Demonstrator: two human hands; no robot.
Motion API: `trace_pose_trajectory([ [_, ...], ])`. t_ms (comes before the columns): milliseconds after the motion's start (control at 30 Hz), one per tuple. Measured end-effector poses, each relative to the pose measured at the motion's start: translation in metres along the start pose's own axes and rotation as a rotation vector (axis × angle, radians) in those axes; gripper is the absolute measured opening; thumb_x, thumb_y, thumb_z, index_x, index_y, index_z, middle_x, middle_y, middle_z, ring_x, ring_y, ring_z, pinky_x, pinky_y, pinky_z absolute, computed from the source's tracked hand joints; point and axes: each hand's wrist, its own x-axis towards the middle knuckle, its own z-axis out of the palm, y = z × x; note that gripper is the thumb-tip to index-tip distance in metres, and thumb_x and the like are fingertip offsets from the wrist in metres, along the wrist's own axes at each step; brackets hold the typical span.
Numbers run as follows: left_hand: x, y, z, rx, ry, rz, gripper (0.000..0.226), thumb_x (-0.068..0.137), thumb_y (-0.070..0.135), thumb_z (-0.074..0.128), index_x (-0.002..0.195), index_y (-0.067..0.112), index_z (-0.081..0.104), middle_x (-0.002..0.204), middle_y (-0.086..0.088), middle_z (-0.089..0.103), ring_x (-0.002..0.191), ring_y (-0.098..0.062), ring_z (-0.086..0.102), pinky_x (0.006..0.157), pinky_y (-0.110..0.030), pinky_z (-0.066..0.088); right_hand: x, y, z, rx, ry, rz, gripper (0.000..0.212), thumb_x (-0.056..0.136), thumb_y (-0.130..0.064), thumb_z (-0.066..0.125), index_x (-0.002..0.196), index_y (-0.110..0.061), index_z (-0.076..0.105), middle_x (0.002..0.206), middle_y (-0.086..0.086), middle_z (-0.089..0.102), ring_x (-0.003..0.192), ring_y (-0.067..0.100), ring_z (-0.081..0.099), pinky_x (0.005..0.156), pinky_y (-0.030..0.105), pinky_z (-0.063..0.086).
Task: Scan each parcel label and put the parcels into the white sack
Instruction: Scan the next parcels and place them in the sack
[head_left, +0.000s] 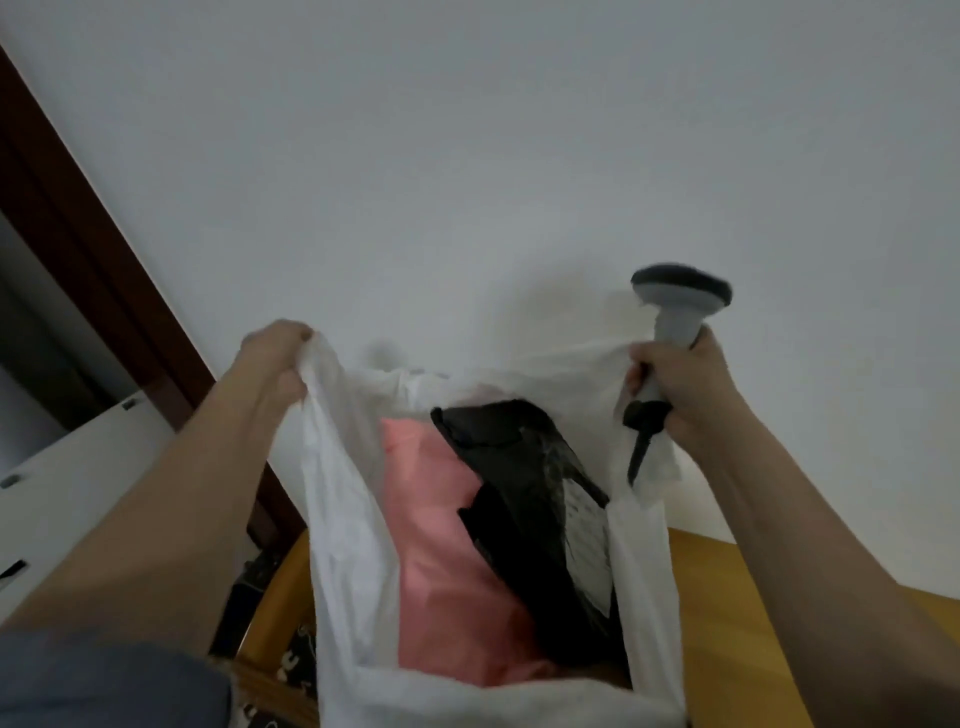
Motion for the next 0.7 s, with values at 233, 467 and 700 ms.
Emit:
trace_pose_trajectory([
  [233,0.012,-0.048,-0.013,0.06,0.024,-0.164,0.03,0.093,0.009,0.055,0.121,0.001,0.06,0.108,-0.016,0.066,0.086,-0.027,0.066,0.067,-0.037,0.055,0.005,0.021,-0.021,-0.039,0.04,0.167,0.02,0.093,0.003,0.056,0.108,-0.005,0.046,0.074,0.011,0.048,0.04,0.01,0.049,0.04,0.022,0.043],
  [467,-0.027,-0.026,-0.019,0.312,0.281,-0.001,0.045,0.089,0.002,0.055,0.133,-0.002,0.049,0.084,-0.01,0.053,0.095,-0.021,0.05,0.081,-0.034,0.043,0.014,0.023,-0.061,-0.028,0.28,0.116,0.041,0.086,0.004,0.059,0.125,-0.002,0.047,0.088,0.018,0.057,0.039,0.006,0.054,0.04,0.02,0.045],
  [700,-0.106,-0.037,-0.026,0.457,0.127,-0.05,0.042,0.084,0.013,0.076,0.115,-0.008,0.058,0.11,-0.018,0.062,0.101,-0.035,0.062,0.081,-0.044,0.05,-0.012,0.018,-0.088,-0.092,0.147,0.175,0.043,0.092,0.004,0.055,0.132,-0.006,0.041,0.119,0.02,0.053,0.064,0.017,0.065,0.04,0.021,0.043],
])
